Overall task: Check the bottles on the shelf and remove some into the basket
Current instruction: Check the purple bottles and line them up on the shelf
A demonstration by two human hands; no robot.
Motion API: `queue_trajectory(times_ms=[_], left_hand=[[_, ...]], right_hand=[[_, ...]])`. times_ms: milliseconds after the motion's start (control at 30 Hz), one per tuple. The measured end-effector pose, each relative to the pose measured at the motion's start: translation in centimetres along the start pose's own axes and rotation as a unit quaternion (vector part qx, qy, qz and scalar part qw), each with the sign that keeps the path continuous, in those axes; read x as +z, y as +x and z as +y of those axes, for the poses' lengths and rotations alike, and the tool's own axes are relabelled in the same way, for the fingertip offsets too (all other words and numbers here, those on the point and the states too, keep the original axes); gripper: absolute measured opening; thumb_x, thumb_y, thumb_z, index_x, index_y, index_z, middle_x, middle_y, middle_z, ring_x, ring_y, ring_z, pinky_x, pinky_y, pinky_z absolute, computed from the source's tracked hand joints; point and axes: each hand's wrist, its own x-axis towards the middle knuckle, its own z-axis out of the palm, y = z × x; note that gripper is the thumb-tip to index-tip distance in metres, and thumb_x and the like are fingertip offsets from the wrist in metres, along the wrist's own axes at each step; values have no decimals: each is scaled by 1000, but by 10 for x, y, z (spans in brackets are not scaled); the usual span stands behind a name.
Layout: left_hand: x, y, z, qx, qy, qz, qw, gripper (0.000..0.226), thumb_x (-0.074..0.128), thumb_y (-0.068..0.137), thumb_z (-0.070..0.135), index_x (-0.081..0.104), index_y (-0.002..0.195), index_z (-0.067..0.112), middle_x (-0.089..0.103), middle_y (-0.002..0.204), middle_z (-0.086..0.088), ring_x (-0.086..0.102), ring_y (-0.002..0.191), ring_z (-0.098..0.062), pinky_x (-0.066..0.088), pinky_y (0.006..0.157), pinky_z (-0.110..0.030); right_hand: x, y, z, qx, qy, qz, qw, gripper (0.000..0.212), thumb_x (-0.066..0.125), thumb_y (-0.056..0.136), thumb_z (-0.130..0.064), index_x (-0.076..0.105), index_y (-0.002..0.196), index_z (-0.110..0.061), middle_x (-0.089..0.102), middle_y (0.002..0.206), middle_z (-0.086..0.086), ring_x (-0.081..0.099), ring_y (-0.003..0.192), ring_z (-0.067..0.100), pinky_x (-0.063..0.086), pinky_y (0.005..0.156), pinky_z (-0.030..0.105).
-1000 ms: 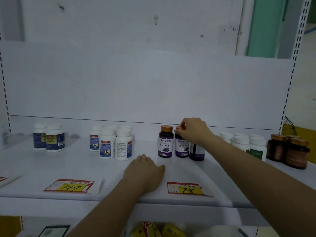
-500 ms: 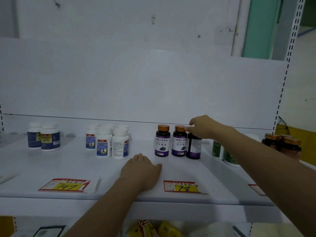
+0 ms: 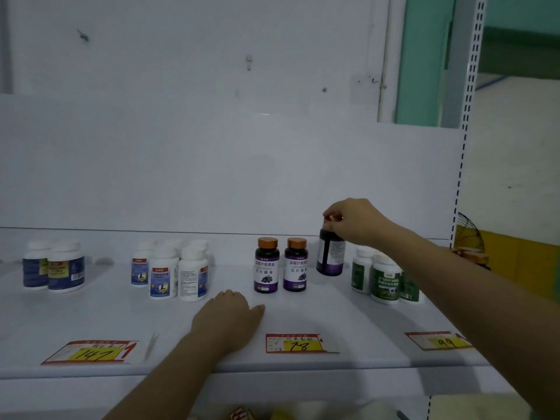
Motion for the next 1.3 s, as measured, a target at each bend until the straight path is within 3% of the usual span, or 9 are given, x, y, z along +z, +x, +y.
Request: queue_trajectory(times_ms=[167,333,500,633,700,900,1067,1200,1300], left_hand=[[-28,-28,25,109,-156,80,978,55,46,94,47,35,141,21,44,143,2,45,121,-9,37,96,-23],[-50,-27,46,187,-427,-60,883,74,70,76,45,38,141,28,49,140,6,46,126,-15,31,111,-39],[-37,-34,46,181,-575,-87,793,71,80,70,26,50,134,21,63,123,2,60,112,-18,45,102,-38],[-36,-44,60,136,-579,37,803,50,76,75,22,55,121,25,62,117,7,59,104,-12,48,89,-25],[-38,-48,67,121,-569,65,811,59,75,76,21,49,130,21,59,123,2,56,111,-19,48,94,-32],[-49,-52,61,137,-528,15,838,61,67,82,32,41,137,25,54,127,7,49,108,-10,38,102,-36],[-55,-53,61,136,-529,40,837,54,70,81,23,48,131,20,58,114,8,54,94,-5,42,86,-22],[-51,-55,69,114,-532,107,832,57,77,73,23,52,124,17,62,109,6,59,86,-5,46,74,-15],[-52,-56,72,113,-539,95,830,57,77,73,26,50,122,20,58,103,9,57,82,-2,44,71,-13]], right_hand=[[-42,-13,-14,-58,119,-39,990,31,59,91,-20,62,122,-20,64,115,-7,56,109,9,41,89,24],[-61,-27,-33,-125,232,-101,959,28,60,93,-18,63,121,-19,67,112,-10,60,103,1,46,76,11],[-56,-35,-37,-146,272,-116,944,27,59,93,-17,63,120,-21,68,114,-9,61,106,2,49,86,14],[-38,-35,-37,-80,335,-59,937,30,66,85,-40,68,109,-21,70,105,-5,64,99,7,55,83,23],[-32,-33,-39,-50,359,-22,932,31,69,82,-42,71,103,-19,72,98,-1,67,93,12,58,79,27],[-34,-34,-34,-73,419,-44,904,26,61,91,-21,65,115,-13,70,110,3,66,100,12,56,81,22],[-35,-40,-32,-94,464,-87,876,27,56,95,-18,62,121,-14,69,113,-2,65,105,10,55,88,28],[-31,-36,-39,-65,399,-13,915,32,70,82,-37,66,110,-23,71,102,-2,67,96,11,55,88,34],[-33,-34,-38,-57,433,18,899,30,74,80,-28,66,108,-21,72,96,4,69,89,14,56,89,36]])
